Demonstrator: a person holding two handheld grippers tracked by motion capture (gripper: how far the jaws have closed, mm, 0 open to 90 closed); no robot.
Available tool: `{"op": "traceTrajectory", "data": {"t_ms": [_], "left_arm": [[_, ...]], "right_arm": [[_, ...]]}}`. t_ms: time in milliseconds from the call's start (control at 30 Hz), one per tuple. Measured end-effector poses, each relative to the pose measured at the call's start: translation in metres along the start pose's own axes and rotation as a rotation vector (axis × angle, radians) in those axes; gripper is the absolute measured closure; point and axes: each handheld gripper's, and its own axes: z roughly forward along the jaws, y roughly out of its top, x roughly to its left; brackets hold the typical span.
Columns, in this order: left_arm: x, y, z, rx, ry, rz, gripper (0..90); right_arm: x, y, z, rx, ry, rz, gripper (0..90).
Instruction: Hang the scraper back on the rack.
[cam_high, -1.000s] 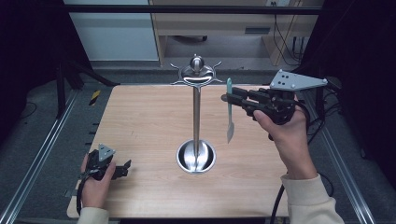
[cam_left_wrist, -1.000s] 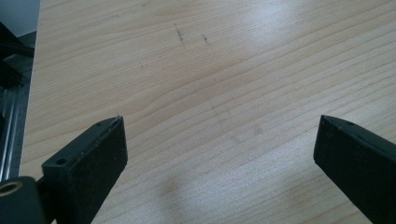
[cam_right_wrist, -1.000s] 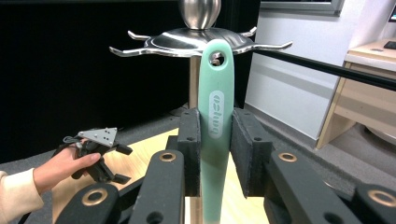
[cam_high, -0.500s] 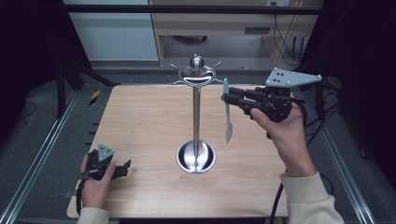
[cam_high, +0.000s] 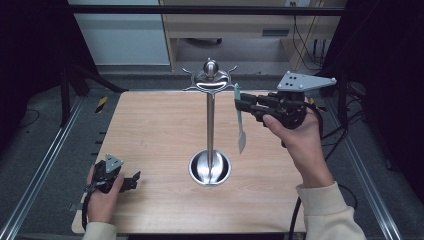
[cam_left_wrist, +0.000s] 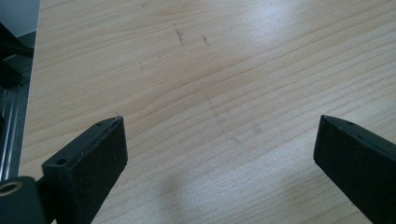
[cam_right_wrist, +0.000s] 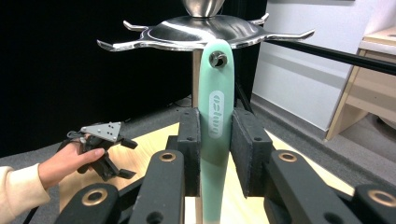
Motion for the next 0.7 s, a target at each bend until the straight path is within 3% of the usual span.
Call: {"op": "traceTrajectory", "data": {"t_ms": [700], "left_arm": [[-0.0006,-0.0011,0.0019,0.008,-0.005,-0.001,2.6]], "right_arm": [[-0.0001,-0.0032,0.0024,-0.016,0.0,-0.001,74.0]]}}
